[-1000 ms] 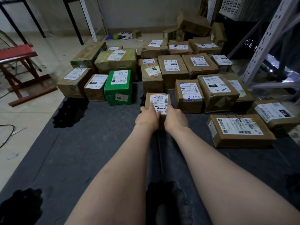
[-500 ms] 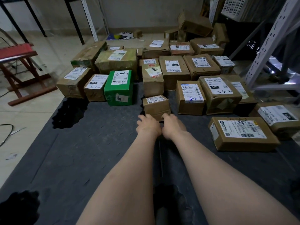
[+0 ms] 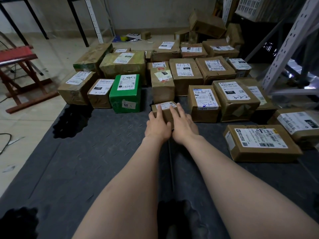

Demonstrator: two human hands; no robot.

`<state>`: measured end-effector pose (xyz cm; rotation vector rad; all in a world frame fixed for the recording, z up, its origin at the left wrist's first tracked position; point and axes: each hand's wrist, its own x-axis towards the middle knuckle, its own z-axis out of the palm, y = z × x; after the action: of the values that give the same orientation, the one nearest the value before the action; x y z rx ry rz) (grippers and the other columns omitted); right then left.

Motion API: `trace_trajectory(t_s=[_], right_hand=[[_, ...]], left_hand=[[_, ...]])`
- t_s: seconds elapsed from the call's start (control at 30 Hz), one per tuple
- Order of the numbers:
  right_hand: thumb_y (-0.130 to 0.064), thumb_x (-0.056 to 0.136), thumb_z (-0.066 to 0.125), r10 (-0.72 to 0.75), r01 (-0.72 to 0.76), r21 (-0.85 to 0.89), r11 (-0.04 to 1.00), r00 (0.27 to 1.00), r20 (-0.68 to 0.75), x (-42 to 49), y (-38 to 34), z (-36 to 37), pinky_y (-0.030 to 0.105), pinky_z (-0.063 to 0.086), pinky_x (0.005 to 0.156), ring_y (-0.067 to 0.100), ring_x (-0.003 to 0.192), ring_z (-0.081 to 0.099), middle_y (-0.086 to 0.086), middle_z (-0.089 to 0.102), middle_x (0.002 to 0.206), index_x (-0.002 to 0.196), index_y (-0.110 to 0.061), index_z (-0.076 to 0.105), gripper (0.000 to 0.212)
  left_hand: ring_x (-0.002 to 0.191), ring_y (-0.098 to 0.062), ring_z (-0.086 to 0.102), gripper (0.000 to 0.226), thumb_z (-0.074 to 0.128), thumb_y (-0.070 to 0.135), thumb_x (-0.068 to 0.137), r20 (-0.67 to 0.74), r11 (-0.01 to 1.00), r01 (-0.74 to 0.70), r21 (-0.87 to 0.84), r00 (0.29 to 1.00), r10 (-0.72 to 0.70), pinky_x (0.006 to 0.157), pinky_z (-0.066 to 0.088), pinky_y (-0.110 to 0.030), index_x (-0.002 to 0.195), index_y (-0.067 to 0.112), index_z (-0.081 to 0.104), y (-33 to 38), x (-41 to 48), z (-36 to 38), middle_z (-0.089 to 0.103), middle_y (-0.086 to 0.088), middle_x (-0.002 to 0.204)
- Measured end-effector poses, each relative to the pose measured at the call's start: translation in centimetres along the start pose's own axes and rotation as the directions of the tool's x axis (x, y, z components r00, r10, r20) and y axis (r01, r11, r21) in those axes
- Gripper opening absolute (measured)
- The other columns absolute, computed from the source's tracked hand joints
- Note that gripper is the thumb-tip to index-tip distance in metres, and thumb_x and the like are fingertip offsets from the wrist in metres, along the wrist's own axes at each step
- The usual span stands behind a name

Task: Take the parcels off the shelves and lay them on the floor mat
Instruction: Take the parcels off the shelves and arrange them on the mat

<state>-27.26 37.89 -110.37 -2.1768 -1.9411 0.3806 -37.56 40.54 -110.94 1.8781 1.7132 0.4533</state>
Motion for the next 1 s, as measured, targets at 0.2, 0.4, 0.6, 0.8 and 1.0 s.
trace_trajectory(t_s=[0.2, 0.4, 0.6, 0.8, 1.0], right_hand=[[-0.014, 0.09, 0.066, -0.005, 0.005, 0.011, 1.0, 1.0, 0.026, 1.0, 0.1, -0.4, 0.043, 0.041, 0.103, 0.035, 0.138, 0.032, 0.0, 0.001, 0.165, 0.159, -0.029, 0.001, 0.096], [-0.023, 0.09, 0.066, 0.024, -0.026, -0.063, 0.998, 0.999, -0.035, 1.5, -0.4, -1.9, 0.044, 0.046, 0.092, 0.035, 0.125, 0.043, 0.011, 0.025, 0.146, 0.143, -0.018, 0.039, 0.059], [-0.044, 0.09, 0.063, 0.063, -0.05, 0.101, 0.994, 0.989, -0.132, 0.4, 0.8, -2.1, 0.041, 0.048, 0.089, 0.033, 0.115, 0.05, 0.011, 0.042, 0.129, 0.129, -0.016, 0.049, 0.05], [-0.051, 0.088, 0.063, 0.15, -0.142, 0.209, 0.968, 0.988, -0.024, -0.4, 2.0, -2.4, 0.038, 0.044, 0.102, 0.034, 0.119, 0.049, 0.01, 0.029, 0.142, 0.112, -0.011, 0.068, 0.047], [-0.054, 0.089, 0.06, 0.121, -0.12, 0.182, 0.976, 0.993, 0.008, -0.6, 2.1, -3.3, 0.036, 0.049, 0.092, 0.028, 0.109, 0.056, 0.007, 0.036, 0.134, 0.115, -0.007, 0.066, 0.054]], left_hand=[[0.135, -0.04, 0.033, 0.07, 0.049, 0.032, 0.096, -0.006, 0.999, 0.032, 0.007, 0.999, -0.032, 0.108, 0.033, -0.048, 0.157, 0.022, 0.016, -0.4, 0.3, -0.3, 0.025, -0.016, 0.15], [0.124, -0.042, 0.046, 0.051, 0.054, 0.029, 0.093, -0.077, 0.987, 0.023, -0.157, 0.996, -0.035, 0.105, 0.04, -0.049, 0.139, 0.014, 0.037, 0.3, -0.1, -0.6, 0.038, -0.019, 0.134], [0.119, -0.04, 0.052, 0.048, 0.051, 0.037, 0.097, -0.11, 0.978, 0.09, -0.187, 0.988, -0.112, 0.097, 0.042, -0.043, 0.133, 0.006, 0.043, 0.4, -0.1, -0.7, 0.048, -0.02, 0.133], [0.12, -0.039, 0.05, 0.045, 0.049, 0.037, 0.099, -0.074, 0.97, 0.1, -0.22, 0.99, -0.119, 0.098, 0.039, -0.037, 0.13, 0.004, 0.051, 0.9, -0.4, -0.5, 0.047, -0.023, 0.133], [0.128, -0.039, 0.048, 0.042, 0.043, 0.026, 0.102, -0.04, 0.933, 0.183, -0.309, 0.978, -0.205, 0.099, 0.039, -0.038, 0.134, -0.001, 0.04, 1.7, -0.5, 0.5, 0.049, -0.025, 0.14]])
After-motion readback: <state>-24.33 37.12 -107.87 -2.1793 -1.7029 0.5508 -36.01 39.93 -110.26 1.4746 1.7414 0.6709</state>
